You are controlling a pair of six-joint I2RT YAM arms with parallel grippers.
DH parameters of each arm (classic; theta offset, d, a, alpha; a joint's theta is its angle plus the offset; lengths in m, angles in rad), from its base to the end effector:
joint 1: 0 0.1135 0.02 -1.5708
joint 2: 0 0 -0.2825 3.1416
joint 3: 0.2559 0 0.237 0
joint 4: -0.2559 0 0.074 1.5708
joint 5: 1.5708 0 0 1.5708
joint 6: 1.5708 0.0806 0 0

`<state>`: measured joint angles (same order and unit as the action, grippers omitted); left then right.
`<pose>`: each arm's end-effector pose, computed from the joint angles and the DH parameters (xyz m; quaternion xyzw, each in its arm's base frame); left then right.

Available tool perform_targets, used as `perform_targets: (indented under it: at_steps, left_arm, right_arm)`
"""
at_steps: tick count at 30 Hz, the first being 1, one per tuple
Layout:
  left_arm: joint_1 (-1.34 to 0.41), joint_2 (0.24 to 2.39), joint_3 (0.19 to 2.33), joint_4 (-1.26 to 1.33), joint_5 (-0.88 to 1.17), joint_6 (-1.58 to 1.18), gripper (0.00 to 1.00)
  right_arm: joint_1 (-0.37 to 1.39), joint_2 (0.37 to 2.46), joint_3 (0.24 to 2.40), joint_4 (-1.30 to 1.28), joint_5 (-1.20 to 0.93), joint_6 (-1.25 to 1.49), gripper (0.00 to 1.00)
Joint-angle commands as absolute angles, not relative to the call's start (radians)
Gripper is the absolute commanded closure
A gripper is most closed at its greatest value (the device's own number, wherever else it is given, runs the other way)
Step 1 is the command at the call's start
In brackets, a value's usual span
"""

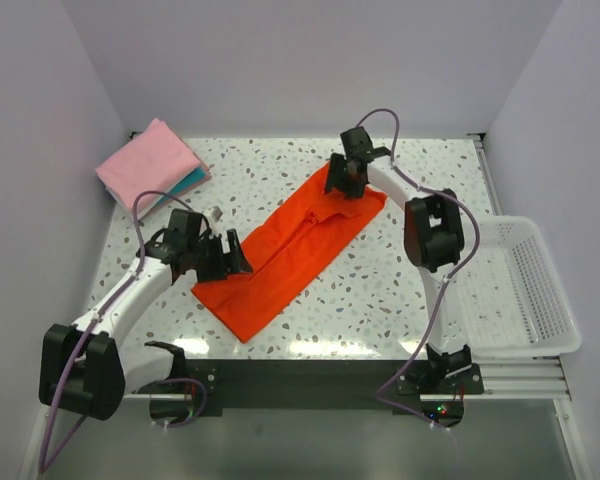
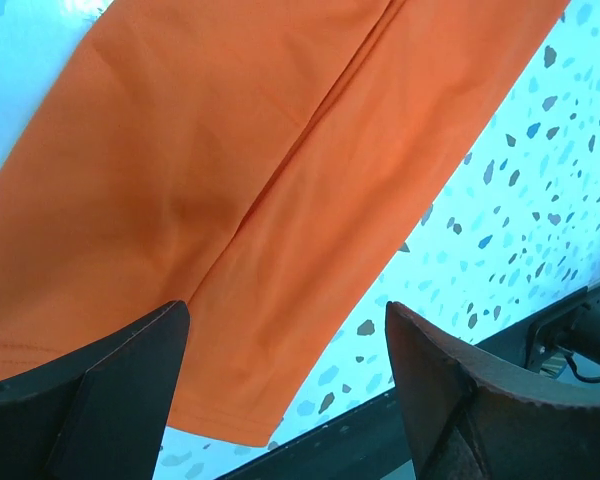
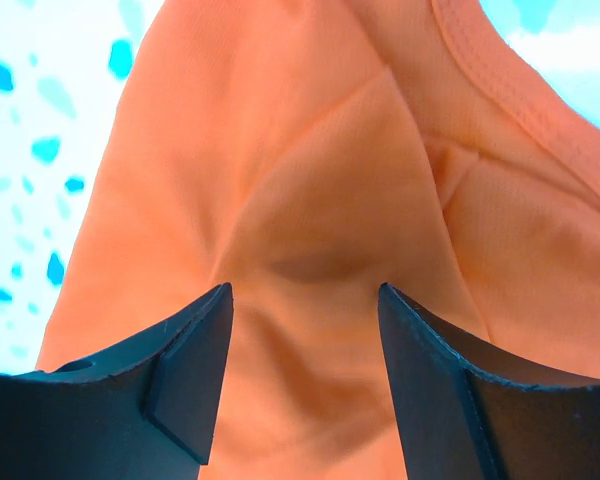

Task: Fold and stack the t-shirts
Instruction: Fold the tshirt

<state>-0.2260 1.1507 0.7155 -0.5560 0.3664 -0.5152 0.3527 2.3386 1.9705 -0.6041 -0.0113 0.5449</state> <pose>0.2077 -0.0774 0.2043 -0.0843 0.9399 -0.2645 0.1987 0.5054 0.1870 0.1625 0.0900 0.9513 0.1328 0.2633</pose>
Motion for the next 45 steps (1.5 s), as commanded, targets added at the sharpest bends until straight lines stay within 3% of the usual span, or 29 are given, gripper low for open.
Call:
perform_targets:
  at_steps: [1, 10, 26, 45]
  left_arm:
    - [-0.232, 1.207, 0.724, -0.505, 0.364, -0.512, 0.16]
    - [-0.233, 1.256, 0.574, -0.296, 0.373, -0.567, 0.13]
    - [-0.377, 1.252, 0.477, -0.262, 0.253, -0.738, 0.13]
    - [-0.695, 1.549, 0.675, -0.223, 0.431, -0.773, 0.12]
  right_arm:
    - [0.353, 2.166, 1.928, -0.558, -0.044, 0.489, 0.37]
    - [0.351, 2.019, 1.618, -0.505, -0.086, 0.439, 0.36]
    - [0.275, 2.229, 1.740, -0.525, -0.061, 0.362, 0.36]
    - [0.250, 2.451, 1.956, -0.600, -0.081, 0.334, 0.37]
